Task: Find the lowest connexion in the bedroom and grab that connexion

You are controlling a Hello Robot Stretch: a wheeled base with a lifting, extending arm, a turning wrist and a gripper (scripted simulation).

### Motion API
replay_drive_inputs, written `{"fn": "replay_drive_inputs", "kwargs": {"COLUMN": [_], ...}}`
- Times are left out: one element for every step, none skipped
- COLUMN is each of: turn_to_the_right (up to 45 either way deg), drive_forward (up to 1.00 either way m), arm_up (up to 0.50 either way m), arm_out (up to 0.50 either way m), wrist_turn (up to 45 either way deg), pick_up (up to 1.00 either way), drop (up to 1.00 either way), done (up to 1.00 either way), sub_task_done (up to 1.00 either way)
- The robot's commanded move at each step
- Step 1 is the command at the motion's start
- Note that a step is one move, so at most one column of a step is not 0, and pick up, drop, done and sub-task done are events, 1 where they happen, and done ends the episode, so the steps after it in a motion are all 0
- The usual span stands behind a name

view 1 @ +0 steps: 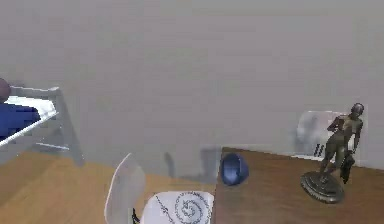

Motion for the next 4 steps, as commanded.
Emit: {"fn": "replay_drive_inputs", "kwargs": {"turn_to_the_right": [-45.0, -12.0, 0.0, 30.0], "drive_forward": [0.00, 0.00, 0.45, 0.00], "arm_up": [0.00, 0.00, 0.00, 0.00], "arm_out": [0.00, 0.00, 0.00, 0.00], "wrist_turn": [0.0, 0.0, 0.0, 0.0], "pick_up": [0.00, 0.00, 0.00, 0.00], "drop": [0.00, 0.00, 0.00, 0.00], "done": [0.00, 0.00, 0.00, 0.00], "sub_task_done": [0.00, 0.00, 0.00, 0.00]}}
